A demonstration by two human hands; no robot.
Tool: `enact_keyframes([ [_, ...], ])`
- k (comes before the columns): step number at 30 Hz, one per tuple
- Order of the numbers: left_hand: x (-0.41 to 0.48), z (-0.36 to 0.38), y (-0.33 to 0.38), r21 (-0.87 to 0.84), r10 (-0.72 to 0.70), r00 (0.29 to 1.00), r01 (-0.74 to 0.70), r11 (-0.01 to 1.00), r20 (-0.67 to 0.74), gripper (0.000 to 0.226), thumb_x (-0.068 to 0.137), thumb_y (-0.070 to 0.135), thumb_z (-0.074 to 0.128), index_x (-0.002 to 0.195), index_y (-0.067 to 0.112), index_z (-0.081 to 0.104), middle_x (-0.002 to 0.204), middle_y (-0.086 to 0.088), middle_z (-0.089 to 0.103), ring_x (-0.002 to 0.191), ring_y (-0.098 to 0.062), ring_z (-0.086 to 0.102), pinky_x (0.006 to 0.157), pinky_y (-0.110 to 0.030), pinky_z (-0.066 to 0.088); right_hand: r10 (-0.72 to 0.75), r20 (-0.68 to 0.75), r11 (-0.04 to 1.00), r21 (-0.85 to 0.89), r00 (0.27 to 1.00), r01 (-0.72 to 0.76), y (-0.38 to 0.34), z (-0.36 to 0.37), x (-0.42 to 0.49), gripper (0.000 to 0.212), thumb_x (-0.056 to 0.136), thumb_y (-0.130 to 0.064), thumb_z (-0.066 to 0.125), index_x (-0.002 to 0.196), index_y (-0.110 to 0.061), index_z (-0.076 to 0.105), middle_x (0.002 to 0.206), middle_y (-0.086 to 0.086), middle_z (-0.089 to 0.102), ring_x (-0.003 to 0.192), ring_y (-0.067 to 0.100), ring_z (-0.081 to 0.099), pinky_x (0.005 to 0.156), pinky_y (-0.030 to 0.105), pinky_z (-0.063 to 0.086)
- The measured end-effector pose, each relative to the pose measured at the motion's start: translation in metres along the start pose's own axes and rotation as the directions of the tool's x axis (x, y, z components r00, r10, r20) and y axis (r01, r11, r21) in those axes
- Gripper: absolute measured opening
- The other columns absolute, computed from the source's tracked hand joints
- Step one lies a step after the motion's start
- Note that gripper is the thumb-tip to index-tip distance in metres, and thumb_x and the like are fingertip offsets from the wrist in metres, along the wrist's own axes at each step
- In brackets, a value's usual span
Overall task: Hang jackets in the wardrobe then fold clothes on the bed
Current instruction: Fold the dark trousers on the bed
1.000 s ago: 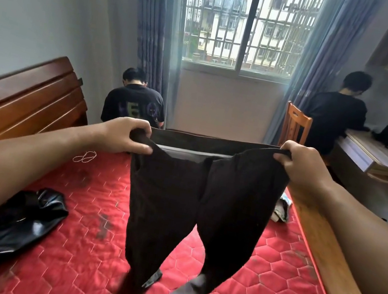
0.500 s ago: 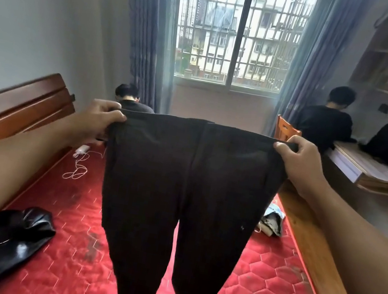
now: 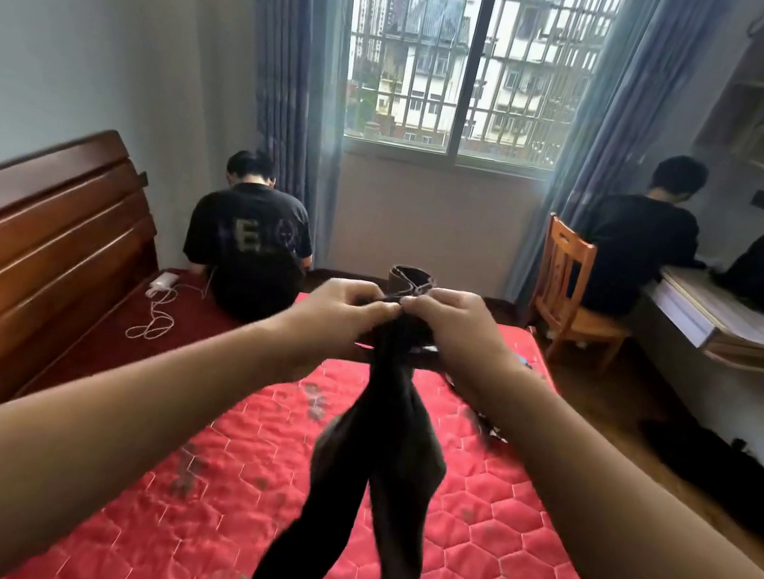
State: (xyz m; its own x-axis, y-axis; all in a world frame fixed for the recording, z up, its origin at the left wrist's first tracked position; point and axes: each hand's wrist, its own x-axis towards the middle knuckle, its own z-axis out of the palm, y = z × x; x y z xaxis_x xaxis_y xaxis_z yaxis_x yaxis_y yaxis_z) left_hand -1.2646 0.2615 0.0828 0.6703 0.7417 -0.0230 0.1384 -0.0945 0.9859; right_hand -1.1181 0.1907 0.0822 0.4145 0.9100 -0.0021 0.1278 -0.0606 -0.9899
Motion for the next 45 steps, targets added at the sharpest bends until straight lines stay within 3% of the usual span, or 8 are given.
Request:
enact_keyframes([
  [5, -0.009, -0.004, 0.001, 0.065, 0.061, 0.996, -0.066, 0.996, 0.07, 0.013, 0.095, 0.014, 0.068, 0.1, 0.003, 0.062, 0.095, -0.019, 0.067, 0.095, -0.024, 0.069, 0.088, -0.04, 0.061, 0.004, 0.062, 0.999, -0.053, 0.998, 0.0, 0.0, -0.003, -0.006, 0.026, 0.089, -0.027, 0.057, 0.075, -0.01, 0.07, 0.077, 0.013, 0.061, 0.075, 0.031, 0.061, 0.083, 0.068, 0.052],
  [10, -0.006, -0.008, -0.014, 0.503, 0.276, 0.961, -0.248, 0.828, 0.019, 0.037, 0.065, 0.035, 0.085, 0.091, 0.021, 0.062, 0.088, 0.0, 0.071, 0.085, -0.021, 0.073, 0.079, -0.047, 0.06, -0.094, 0.158, 0.978, -0.167, 0.983, 0.121, -0.001, -0.005, -0.012, 0.036, 0.087, 0.0, 0.044, 0.073, -0.016, 0.073, 0.074, 0.01, 0.065, 0.071, 0.026, 0.062, 0.07, 0.04, 0.055],
  [14, -0.003, -0.027, -0.023, 0.527, 0.353, 0.935, -0.319, 0.788, 0.037, 0.017, 0.075, 0.016, 0.075, 0.084, 0.02, 0.061, 0.081, 0.003, 0.068, 0.078, -0.021, 0.067, 0.079, -0.048, 0.057, -0.344, 0.146, 0.463, -0.833, 0.927, 0.303, 0.01, -0.037, -0.005, 0.028, 0.085, -0.02, 0.065, 0.112, -0.025, 0.071, 0.104, 0.003, 0.056, 0.102, 0.022, 0.053, 0.088, 0.035, 0.044],
  [17, -0.006, -0.043, -0.022, 0.489, 0.365, 0.929, -0.35, 0.799, 0.068, 0.019, 0.082, 0.003, 0.075, 0.086, 0.013, 0.059, 0.087, -0.01, 0.068, 0.079, -0.019, 0.059, 0.084, -0.048, 0.052, -0.192, 0.142, 0.245, -0.951, 0.971, 0.188, 0.02, -0.067, 0.006, 0.04, 0.083, -0.043, 0.071, 0.122, -0.036, 0.066, 0.141, 0.0, 0.041, 0.137, 0.027, 0.032, 0.11, 0.049, 0.035],
  [24, -0.007, -0.078, -0.015, 0.487, 0.404, 0.909, -0.402, 0.776, 0.105, 0.019, 0.086, -0.01, 0.069, 0.089, 0.004, 0.056, 0.088, -0.02, 0.062, 0.081, -0.03, 0.061, 0.082, -0.049, 0.053, -0.373, 0.406, 0.262, -0.816, 0.834, 0.515, 0.023, -0.063, 0.001, 0.023, 0.082, -0.025, 0.077, 0.102, -0.023, 0.068, 0.159, 0.0, 0.035, 0.148, 0.029, 0.027, 0.116, 0.039, 0.033],
  [30, -0.004, -0.099, -0.011, 0.45, 0.421, 0.902, -0.417, 0.789, 0.096, 0.02, 0.089, -0.008, 0.067, 0.089, 0.009, 0.056, 0.079, -0.003, 0.059, 0.075, -0.008, 0.056, 0.068, -0.023, 0.05, -0.303, 0.335, 0.535, -0.715, 0.892, 0.451, 0.018, -0.043, 0.003, 0.06, 0.073, -0.013, 0.082, 0.123, -0.029, 0.053, 0.139, -0.002, 0.036, 0.121, 0.018, 0.047, 0.094, 0.027, 0.052],
  [39, 0.002, -0.122, -0.012, 0.448, 0.41, 0.9, -0.431, 0.783, 0.149, 0.021, 0.09, -0.01, 0.065, 0.092, 0.009, 0.055, 0.083, 0.01, 0.063, 0.082, -0.009, 0.064, 0.076, -0.023, 0.054, -0.172, 0.303, 0.476, -0.807, 0.937, 0.348, 0.0, -0.042, 0.016, 0.026, 0.077, -0.03, 0.085, 0.09, -0.01, 0.075, 0.094, 0.001, 0.062, 0.086, 0.02, 0.062, 0.081, 0.043, 0.053],
  [45, 0.003, -0.146, 0.023, 0.423, 0.37, 0.919, -0.392, 0.817, 0.138, 0.054, 0.092, -0.011, 0.062, 0.135, 0.018, 0.048, 0.102, -0.011, 0.069, 0.095, -0.014, 0.071, 0.086, -0.028, 0.059, -0.395, 0.044, 0.844, -0.377, 0.917, 0.382, -0.028, -0.022, 0.004, 0.036, 0.076, 0.005, 0.079, 0.099, -0.006, 0.053, 0.085, 0.019, 0.063, 0.076, 0.024, 0.062, 0.071, 0.043, 0.056],
])
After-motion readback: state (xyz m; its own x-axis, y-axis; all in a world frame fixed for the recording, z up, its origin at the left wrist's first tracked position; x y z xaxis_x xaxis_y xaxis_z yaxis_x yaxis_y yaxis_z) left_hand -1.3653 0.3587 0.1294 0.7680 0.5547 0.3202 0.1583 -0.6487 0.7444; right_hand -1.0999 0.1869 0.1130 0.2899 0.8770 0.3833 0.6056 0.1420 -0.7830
